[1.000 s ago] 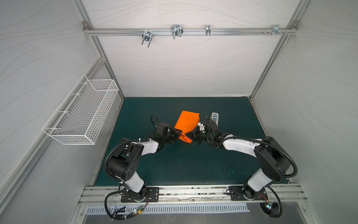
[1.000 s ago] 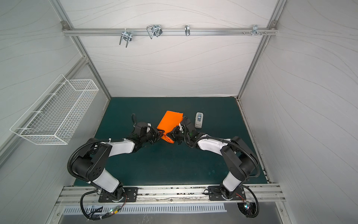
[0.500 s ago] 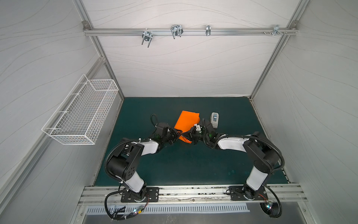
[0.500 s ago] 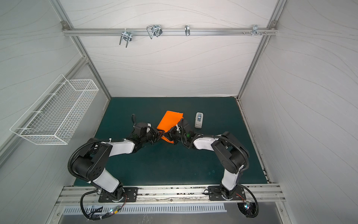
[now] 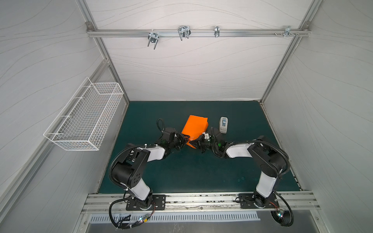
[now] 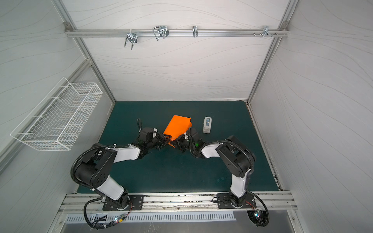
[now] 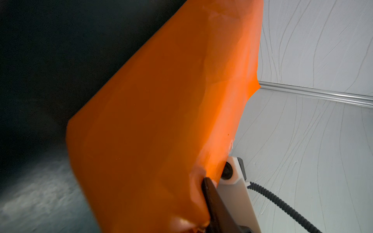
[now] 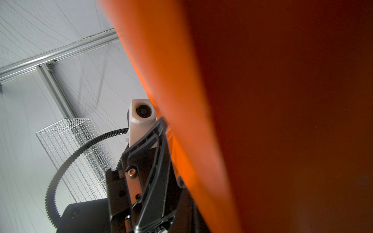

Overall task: Wrap a gift box in wrapping paper
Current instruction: Stick the wrapping paper to the gift box.

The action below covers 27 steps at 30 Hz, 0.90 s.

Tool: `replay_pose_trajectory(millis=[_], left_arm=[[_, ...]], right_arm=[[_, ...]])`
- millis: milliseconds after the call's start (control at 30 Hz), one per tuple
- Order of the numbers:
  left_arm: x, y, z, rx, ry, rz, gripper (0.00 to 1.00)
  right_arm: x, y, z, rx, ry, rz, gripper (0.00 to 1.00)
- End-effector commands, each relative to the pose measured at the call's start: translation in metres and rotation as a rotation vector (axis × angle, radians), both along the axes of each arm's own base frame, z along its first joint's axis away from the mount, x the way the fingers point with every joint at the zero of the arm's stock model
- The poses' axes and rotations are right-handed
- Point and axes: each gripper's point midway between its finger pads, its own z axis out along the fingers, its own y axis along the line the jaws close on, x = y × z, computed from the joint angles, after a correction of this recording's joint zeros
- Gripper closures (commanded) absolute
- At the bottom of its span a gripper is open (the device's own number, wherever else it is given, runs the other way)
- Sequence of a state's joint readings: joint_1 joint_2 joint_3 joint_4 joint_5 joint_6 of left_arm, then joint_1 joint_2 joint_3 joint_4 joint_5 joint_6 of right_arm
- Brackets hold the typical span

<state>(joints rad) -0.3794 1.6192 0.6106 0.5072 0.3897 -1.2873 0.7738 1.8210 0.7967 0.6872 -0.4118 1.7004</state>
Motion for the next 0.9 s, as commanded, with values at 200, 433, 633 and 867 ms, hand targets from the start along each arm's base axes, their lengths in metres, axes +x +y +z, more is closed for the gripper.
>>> replay_pose_trajectory(millis=[200, 433, 633, 867], left_arm=[[-0.006, 0.007, -0.020, 0.029, 0.063, 0.017, 0.68], [-0.005, 0.007, -0.020, 0.029, 0.062, 0.017, 0.68], [-0.006, 0.008, -0.020, 0.029, 0.063, 0.019, 0.68], [-0.005, 0.009, -0.021, 0.030, 0.065, 0.019, 0.68]], right_arm=[[-0.005, 0.007, 0.003, 0.065, 0.042, 0.011, 0.85], [-0.006, 0.005, 0.007, 0.062, 0.038, 0.014, 0.66], [-0.008, 0.003, 0.008, 0.050, 0.042, 0.017, 0.58], [-0.010, -0.004, 0.009, 0.018, 0.032, 0.021, 0.52]])
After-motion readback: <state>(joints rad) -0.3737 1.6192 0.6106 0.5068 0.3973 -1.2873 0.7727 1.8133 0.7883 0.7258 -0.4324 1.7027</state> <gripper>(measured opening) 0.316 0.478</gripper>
